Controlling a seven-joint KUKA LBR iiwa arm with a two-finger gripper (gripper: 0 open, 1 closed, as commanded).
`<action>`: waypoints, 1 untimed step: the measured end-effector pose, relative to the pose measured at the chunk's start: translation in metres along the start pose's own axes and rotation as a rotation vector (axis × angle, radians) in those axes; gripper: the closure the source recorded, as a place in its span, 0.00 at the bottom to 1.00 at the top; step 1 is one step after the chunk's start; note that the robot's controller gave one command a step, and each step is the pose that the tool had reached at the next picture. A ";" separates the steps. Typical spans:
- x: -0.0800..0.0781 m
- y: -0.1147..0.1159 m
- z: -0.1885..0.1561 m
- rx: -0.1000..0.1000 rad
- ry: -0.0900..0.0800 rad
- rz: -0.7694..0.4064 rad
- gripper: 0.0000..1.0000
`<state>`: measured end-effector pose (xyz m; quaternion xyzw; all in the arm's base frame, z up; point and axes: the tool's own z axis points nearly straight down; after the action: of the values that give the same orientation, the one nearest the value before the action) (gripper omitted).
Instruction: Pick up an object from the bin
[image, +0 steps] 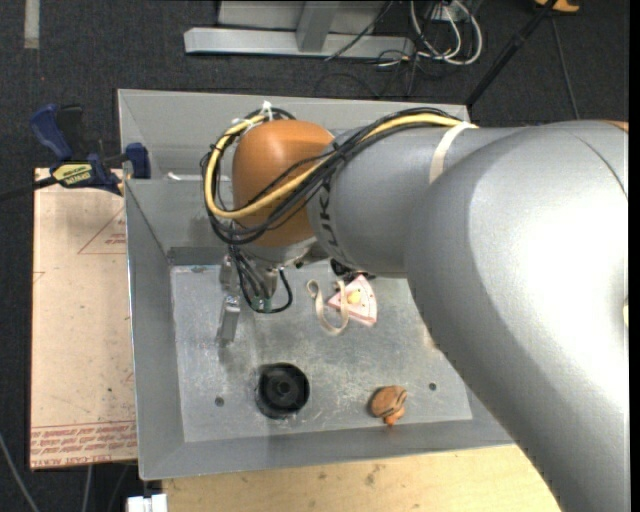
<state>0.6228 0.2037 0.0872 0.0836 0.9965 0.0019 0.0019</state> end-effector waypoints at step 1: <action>0.008 -0.011 0.031 0.003 0.003 0.004 0.00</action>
Offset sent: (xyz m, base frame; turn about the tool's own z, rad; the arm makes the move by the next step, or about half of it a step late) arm 0.0011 -0.0505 -0.0013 0.3491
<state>0.6134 0.1944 0.0563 0.0857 0.9963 0.0004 0.0004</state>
